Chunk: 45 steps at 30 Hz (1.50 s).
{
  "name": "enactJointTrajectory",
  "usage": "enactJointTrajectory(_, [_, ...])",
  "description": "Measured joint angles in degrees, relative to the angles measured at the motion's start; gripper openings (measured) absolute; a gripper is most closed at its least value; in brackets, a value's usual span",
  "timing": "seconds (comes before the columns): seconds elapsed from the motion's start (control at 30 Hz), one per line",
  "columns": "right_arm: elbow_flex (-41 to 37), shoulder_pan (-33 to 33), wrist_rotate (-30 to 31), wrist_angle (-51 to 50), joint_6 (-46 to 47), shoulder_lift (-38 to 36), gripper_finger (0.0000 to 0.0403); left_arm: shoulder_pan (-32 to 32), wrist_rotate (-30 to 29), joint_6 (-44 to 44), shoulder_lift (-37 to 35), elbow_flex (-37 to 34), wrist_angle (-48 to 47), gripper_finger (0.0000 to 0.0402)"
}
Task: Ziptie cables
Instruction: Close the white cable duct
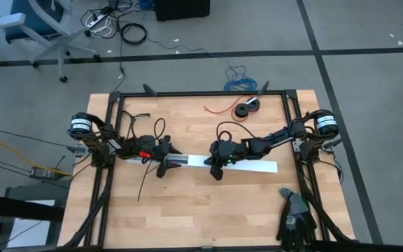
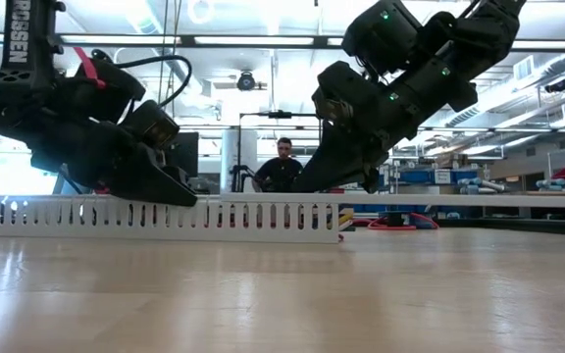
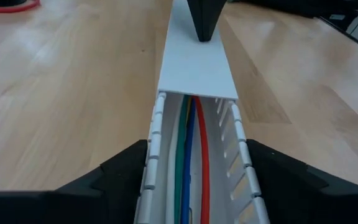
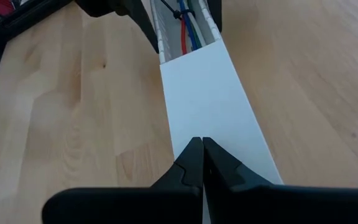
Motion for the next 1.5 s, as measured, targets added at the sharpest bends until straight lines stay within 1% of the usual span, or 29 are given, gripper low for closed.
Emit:
enactJointTrajectory(0.2, [0.0, 0.0, 0.0, 0.0, 0.0, 0.0, 0.0000, 0.0, 0.0, 0.3, 0.1, 0.2, 0.6, 0.0274])
enactJointTrajectory(0.4, [0.0, 0.0, 0.0, 0.4, 0.0, 0.0, 0.0000, -0.1, 0.0, 1.3, 0.0, 1.7, -3.2, 0.0262])
enactJointTrajectory(0.57, [0.0, -0.3, 0.1, 3.8, -0.1, 0.3, 0.0000, -0.2, 0.0, 1.3, 0.1, 2.9, -4.1, 0.0243])
enactJointTrajectory(0.73, [1.2, -1.6, -0.3, 8.4, -0.2, 3.5, 0.0000, -0.2, -0.1, 1.3, 0.2, 3.8, -4.6, 0.0234])
enactJointTrajectory(0.83, [2.0, -1.3, 0.1, 8.8, -3.6, 3.8, 0.0000, -0.2, -0.1, 1.2, 0.2, 3.8, -4.6, 0.0234])
enactJointTrajectory(0.93, [1.9, 0.3, 3.8, 8.0, -6.7, 0.9, 0.0000, -0.2, -0.1, 1.1, 0.2, 3.9, -4.5, 0.0233])
enactJointTrajectory(1.0, [2.0, 1.0, 4.8, 5.8, -7.5, -2.5, 0.0000, -0.2, -0.1, 1.1, 0.2, 3.9, -4.5, 0.0233])
enactJointTrajectory(1.1, [2.0, 2.0, 5.5, -1.1, -6.1, -5.6, 0.0000, -0.2, -0.1, 1.1, 0.2, 3.9, -4.5, 0.0233])
enactJointTrajectory(1.2, [2.0, 2.8, 6.7, -6.3, -4.4, -6.8, 0.0000, -0.2, -0.1, 1.1, 0.2, 3.9, -4.4, 0.0233])
enactJointTrajectory(1.27, [2.1, 2.9, 5.7, -9.0, -2.4, -5.6, 0.0000, -0.2, -0.2, 1.1, 0.2, 3.9, -4.4, 0.0233])
enactJointTrajectory(1.33, [1.9, 2.3, 4.6, -8.6, -0.7, -2.4, 0.0000, -0.3, -0.8, 1.1, 0.2, 3.8, -4.3, 0.0233])
enactJointTrajectory(1.43, [2.2, 1.4, 3.0, -0.6, -1.7, 1.8, 0.0000, -0.3, -1.0, 1.0, 0.2, 3.8, -4.3, 0.0233])
enactJointTrajectory(1.5, [2.2, 1.2, 2.5, 3.3, -3.0, 3.1, 0.0000, -0.3, -1.0, 0.9, 0.2, 3.8, -4.2, 0.0233])
